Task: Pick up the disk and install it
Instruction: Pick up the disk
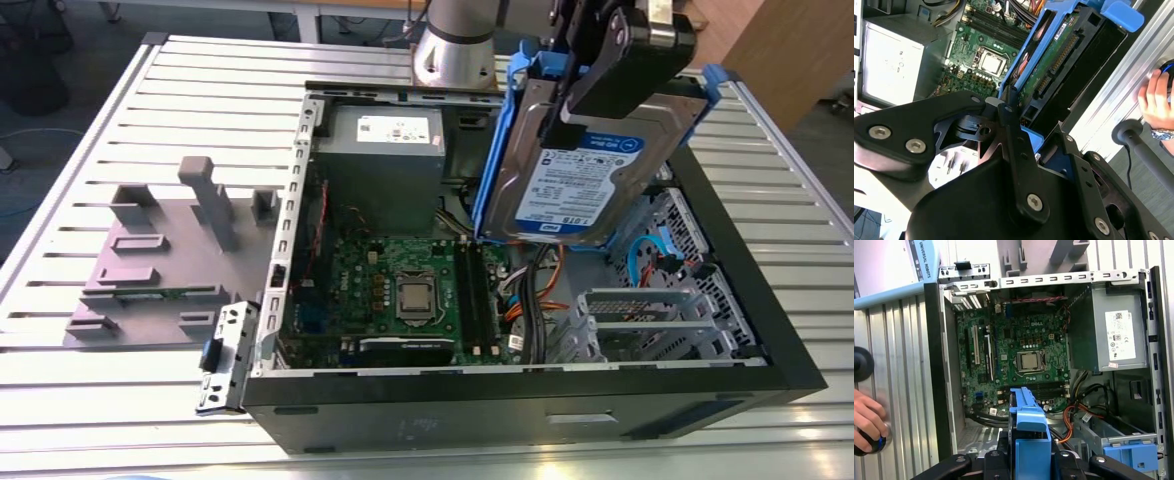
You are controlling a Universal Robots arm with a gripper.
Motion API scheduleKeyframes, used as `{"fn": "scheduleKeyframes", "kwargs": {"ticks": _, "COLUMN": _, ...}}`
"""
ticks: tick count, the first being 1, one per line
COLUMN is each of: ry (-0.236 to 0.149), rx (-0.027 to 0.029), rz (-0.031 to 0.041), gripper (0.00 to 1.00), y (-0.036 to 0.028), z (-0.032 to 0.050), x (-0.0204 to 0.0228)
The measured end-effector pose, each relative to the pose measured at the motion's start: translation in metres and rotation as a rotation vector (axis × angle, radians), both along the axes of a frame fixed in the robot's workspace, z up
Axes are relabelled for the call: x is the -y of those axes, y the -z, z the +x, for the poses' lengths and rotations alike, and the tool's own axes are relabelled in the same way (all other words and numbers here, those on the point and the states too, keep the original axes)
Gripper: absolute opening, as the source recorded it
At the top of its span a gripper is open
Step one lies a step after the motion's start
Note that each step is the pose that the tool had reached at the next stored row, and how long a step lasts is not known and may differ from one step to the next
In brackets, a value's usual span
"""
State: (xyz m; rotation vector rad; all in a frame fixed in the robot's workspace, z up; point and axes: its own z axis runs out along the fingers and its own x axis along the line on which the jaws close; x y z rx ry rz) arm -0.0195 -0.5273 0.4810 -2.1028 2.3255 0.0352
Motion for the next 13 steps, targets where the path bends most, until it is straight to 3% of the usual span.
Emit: {"fn": "scheduleKeyframes", "kwargs": {"ticks": 13, "ry": 0.0, "rx": 0.0, "rz": -0.0001, "gripper": 0.36, "y": 0.0002, "z": 0.004, "x": 0.0}}
